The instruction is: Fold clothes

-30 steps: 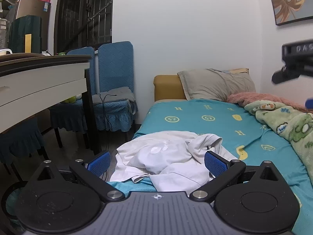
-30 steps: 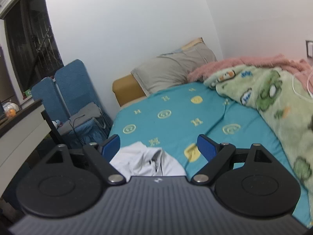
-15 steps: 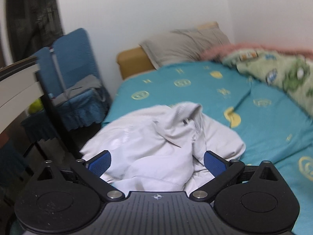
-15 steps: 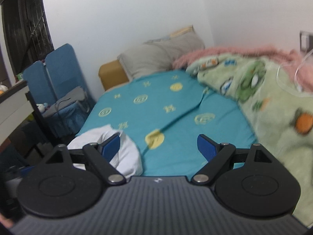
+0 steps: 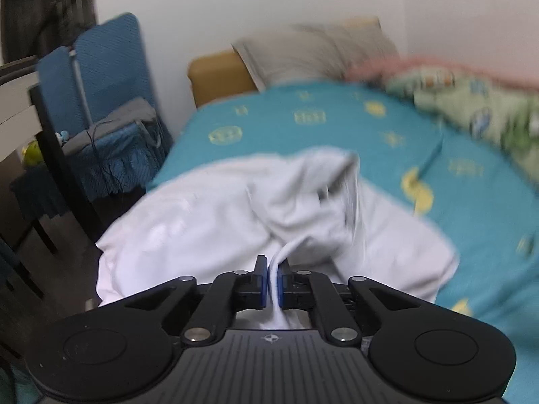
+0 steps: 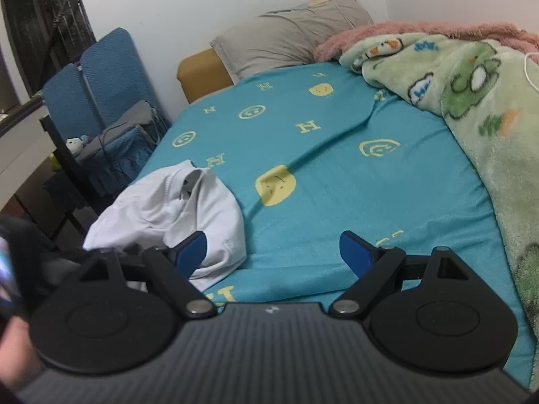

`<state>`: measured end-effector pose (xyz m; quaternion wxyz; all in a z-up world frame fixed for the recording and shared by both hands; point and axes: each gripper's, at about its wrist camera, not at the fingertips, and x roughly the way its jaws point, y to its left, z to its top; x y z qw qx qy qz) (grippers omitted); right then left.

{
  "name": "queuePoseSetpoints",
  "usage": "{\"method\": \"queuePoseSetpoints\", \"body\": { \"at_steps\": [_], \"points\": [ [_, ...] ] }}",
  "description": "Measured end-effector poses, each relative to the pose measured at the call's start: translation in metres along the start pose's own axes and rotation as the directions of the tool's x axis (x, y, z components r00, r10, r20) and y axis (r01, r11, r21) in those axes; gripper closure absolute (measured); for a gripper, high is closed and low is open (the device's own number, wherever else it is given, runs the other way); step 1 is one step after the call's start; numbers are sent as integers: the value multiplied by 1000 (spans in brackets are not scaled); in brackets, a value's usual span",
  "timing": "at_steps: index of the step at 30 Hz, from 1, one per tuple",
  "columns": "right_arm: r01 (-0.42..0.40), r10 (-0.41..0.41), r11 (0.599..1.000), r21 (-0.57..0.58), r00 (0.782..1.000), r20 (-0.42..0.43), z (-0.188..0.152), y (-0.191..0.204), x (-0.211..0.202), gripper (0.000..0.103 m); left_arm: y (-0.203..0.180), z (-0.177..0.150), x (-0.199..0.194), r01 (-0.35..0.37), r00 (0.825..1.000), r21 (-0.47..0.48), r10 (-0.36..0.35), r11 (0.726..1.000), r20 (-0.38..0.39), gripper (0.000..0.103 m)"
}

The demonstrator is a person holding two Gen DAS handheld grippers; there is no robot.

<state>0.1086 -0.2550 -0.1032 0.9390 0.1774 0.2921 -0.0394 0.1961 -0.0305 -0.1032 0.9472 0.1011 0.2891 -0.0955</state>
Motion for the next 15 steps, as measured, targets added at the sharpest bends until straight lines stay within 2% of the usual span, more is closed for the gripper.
{"method": "queuePoseSetpoints", "body": {
  "at_steps": [3, 7, 10, 15],
  "points": [
    [1, -1, 1000, 3, 1000, 4, 0, -2, 3, 16, 14, 12, -39, 27, 995, -57, -21, 998, 102, 100],
    [-15, 15, 1000, 7, 999, 28, -1, 4, -4, 16, 35, 15, -99, 70, 979, -131, -43, 989, 197, 100],
    [-14, 14, 1000, 0, 999, 33, -7, 11, -11, 16, 47, 15, -123, 89, 973, -170, -49, 981, 224, 100],
    [-21, 22, 998, 56, 999, -29, -15, 17, -9, 16, 76, 17, -126, 104, 972, -266, -42, 958, 232, 100]
  ]
}}
